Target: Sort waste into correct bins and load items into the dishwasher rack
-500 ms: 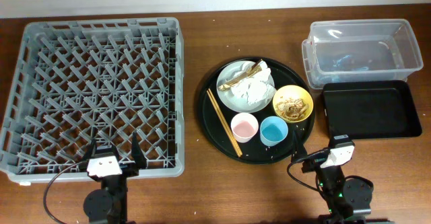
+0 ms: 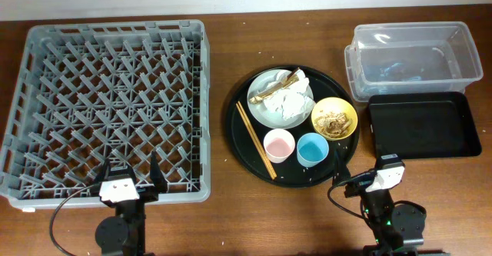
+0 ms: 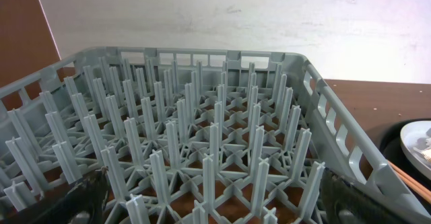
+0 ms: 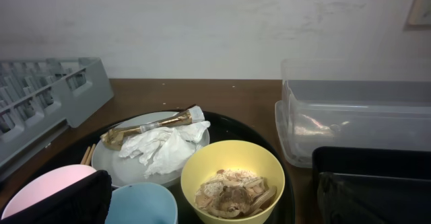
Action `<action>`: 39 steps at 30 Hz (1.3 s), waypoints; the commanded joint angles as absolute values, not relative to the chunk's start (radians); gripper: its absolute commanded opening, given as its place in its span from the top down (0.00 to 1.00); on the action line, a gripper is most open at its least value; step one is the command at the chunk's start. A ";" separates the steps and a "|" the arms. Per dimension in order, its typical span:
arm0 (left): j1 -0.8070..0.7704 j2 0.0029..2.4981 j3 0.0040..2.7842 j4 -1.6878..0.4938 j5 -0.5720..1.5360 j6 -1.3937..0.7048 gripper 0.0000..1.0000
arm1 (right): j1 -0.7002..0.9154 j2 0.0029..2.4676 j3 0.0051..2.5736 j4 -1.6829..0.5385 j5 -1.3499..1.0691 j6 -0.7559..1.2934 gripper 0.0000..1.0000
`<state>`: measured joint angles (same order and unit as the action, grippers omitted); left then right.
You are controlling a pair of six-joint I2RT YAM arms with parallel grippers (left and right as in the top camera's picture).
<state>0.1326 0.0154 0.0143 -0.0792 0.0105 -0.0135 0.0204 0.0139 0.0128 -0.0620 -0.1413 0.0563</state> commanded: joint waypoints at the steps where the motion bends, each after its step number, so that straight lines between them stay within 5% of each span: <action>1: 0.138 0.005 0.009 -0.083 0.004 0.005 0.01 | 0.028 0.006 0.006 -0.064 -0.150 0.059 0.02; 16: 0.139 0.005 0.009 -0.080 0.030 0.005 0.01 | 0.027 0.006 0.006 -0.063 -0.146 0.054 0.02; 22: 0.139 0.007 0.017 0.164 0.059 0.005 0.01 | 0.026 0.006 0.011 0.153 -0.019 -0.052 0.02; 28: 0.139 0.096 0.162 0.172 0.061 0.006 0.01 | 0.025 0.022 0.154 0.157 0.039 -0.128 0.02; 34: 0.139 0.438 0.448 0.146 0.089 0.053 0.01 | 0.025 0.316 0.408 0.101 0.007 -0.123 0.02; 39: 0.139 0.773 0.762 -0.091 0.162 0.059 0.01 | 0.025 0.679 0.758 -0.157 -0.061 -0.123 0.02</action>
<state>0.1329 0.6689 0.6483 -0.0277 0.1135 0.0395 0.0204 0.5861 0.6365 -0.0826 -0.0067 -0.1165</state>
